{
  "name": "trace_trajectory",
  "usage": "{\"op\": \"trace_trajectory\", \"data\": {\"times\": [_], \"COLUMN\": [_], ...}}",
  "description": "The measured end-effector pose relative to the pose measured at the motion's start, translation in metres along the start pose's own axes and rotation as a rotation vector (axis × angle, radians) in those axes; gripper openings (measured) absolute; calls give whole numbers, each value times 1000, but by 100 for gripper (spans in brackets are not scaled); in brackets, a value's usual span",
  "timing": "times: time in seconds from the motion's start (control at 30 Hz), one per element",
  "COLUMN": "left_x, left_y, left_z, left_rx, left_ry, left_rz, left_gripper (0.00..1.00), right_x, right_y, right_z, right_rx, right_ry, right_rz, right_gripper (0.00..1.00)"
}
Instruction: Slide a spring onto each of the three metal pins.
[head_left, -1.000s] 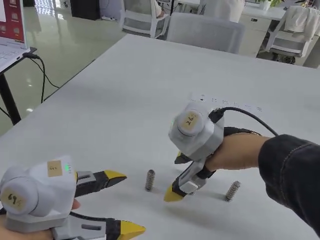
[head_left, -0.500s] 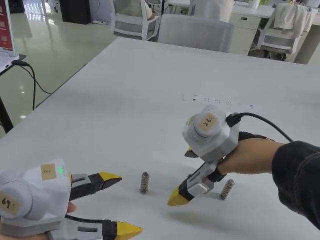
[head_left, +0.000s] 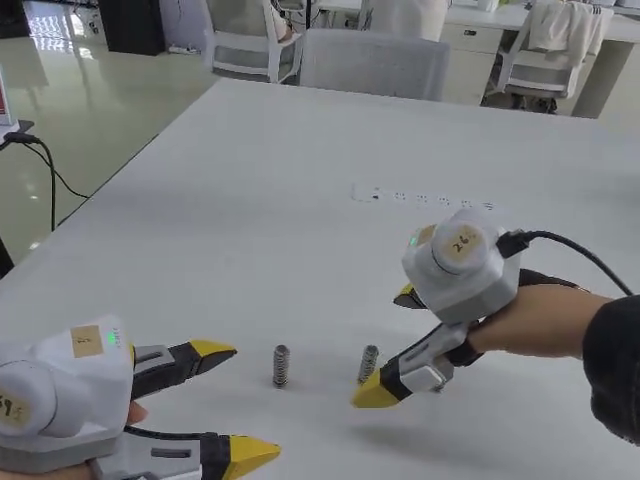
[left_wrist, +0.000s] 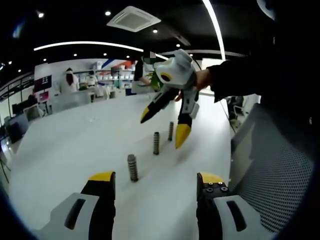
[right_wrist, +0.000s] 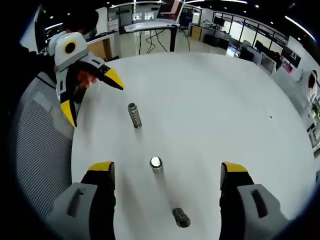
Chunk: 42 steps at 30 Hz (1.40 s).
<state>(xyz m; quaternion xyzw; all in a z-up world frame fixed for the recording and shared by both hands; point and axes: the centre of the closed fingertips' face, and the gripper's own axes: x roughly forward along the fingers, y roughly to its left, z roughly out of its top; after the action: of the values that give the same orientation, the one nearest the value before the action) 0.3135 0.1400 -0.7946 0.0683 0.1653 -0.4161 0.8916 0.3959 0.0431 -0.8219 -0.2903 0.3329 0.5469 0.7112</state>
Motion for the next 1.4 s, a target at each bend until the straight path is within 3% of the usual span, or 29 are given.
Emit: {"op": "trace_trajectory", "data": {"times": [0.63,1.03,1.4], "left_x": [4,6,4], "left_y": [1,1,-3], "left_z": [4,4,4], "left_rx": [2,-15,-28], "left_ry": [7,3,-2], "left_rz": [1,3,8], "left_gripper": [63,65,67], "right_x": [-36,-55,-66], "right_y": [-4,10,21], "right_z": [-33,-47,-50], "right_rx": [103,139,162], "right_ry": [-83,-135,-209], "right_rz": [-84,-123,-167], "right_gripper": [89,89,89]}}
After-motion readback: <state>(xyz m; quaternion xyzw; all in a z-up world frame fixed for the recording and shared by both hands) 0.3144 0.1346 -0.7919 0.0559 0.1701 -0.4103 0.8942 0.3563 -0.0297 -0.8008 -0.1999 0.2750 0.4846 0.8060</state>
